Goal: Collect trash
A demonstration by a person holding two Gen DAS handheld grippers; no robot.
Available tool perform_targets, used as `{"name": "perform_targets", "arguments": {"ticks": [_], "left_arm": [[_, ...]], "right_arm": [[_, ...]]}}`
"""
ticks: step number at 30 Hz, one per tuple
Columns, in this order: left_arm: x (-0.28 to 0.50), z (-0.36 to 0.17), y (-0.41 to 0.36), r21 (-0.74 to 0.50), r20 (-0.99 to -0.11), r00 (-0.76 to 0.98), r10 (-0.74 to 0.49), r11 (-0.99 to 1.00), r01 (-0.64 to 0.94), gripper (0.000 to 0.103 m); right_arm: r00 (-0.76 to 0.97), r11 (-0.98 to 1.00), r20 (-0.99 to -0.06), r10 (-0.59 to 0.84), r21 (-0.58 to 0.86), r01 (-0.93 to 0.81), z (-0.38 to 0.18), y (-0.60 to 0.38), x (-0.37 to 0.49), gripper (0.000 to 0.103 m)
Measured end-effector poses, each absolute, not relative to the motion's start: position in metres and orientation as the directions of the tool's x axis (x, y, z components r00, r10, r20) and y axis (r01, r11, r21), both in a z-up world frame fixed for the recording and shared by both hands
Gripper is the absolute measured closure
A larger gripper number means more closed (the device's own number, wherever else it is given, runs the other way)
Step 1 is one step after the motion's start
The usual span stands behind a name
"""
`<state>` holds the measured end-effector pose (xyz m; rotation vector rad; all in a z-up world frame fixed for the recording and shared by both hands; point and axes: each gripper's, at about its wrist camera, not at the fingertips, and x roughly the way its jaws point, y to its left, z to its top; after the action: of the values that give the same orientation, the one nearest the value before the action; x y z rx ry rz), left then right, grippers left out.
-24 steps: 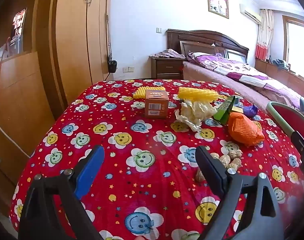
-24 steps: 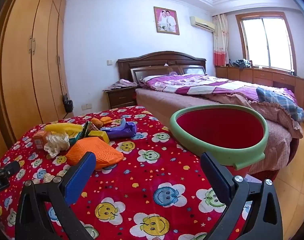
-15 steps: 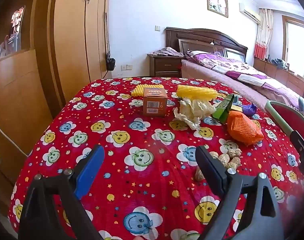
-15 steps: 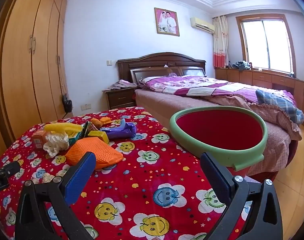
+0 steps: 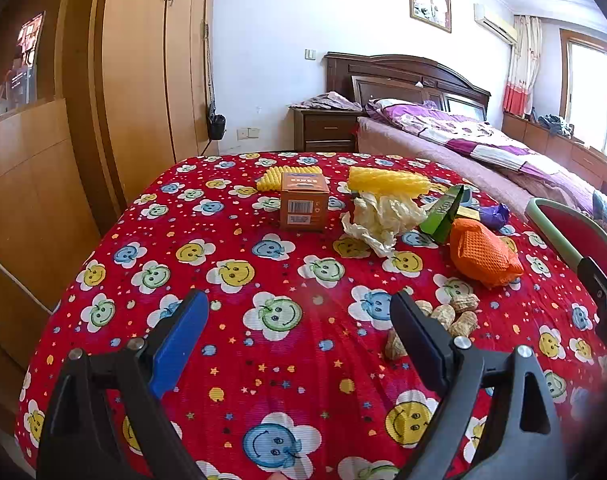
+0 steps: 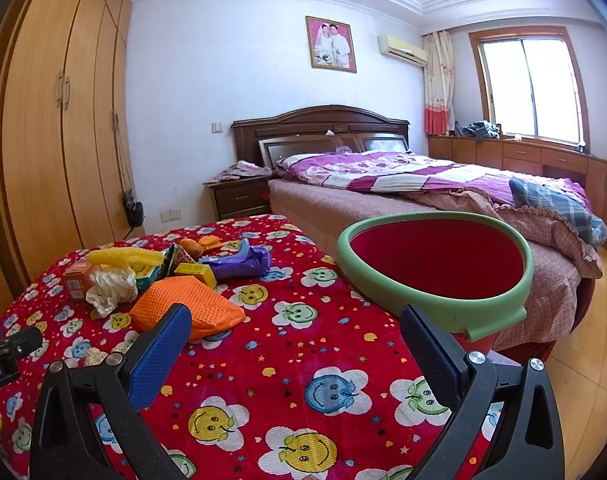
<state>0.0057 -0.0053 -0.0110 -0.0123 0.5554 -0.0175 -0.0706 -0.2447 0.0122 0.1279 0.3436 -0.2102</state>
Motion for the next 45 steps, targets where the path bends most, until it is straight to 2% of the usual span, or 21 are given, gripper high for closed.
{"name": "perform_targets", "arguments": {"ticks": [45], "left_arm": [[0.0050, -0.0086, -0.0064, -0.022, -0.536, 0.844, -0.028, 1.000, 0.019, 0.011]], "right_arm": [[0.922, 0.970, -0.340, -0.185, 0.087, 0.227, 0.0121, -0.2442, -0.0718, 0.000]]}}
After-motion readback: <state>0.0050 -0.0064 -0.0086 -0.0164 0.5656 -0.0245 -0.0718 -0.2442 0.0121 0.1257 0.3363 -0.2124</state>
